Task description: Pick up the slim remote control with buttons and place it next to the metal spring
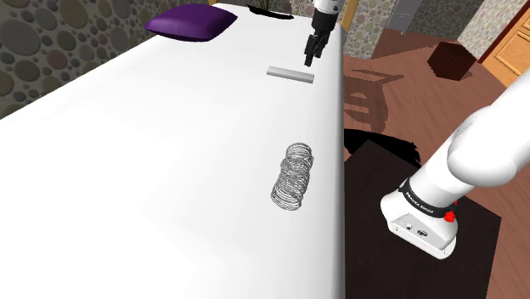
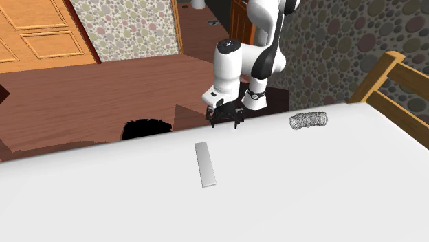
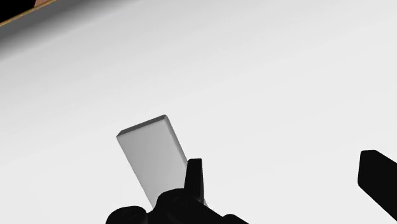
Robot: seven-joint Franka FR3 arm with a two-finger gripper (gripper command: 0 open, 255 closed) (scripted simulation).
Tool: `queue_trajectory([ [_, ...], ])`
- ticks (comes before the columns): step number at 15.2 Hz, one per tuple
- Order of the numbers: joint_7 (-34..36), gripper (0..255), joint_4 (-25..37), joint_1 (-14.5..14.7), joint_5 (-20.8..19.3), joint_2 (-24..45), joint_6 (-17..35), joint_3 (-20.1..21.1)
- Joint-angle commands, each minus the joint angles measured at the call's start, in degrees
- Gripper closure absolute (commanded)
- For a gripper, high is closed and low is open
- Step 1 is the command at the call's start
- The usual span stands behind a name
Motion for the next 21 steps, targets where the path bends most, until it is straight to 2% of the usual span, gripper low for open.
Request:
queue_trajectory([
  [1,-2.4,0,4.1,-0.3,0.5,5.3,1.0,-0.5],
  [10,-10.9,0,23.4,-2.8,2.5,26.3,1.5,-0.5],
  [18,-11.4,0,21.9,-3.1,3.0,29.5,6.2,-0.2],
  [21,-11.4,0,21.9,-3.1,3.0,29.5,6.2,-0.2],
])
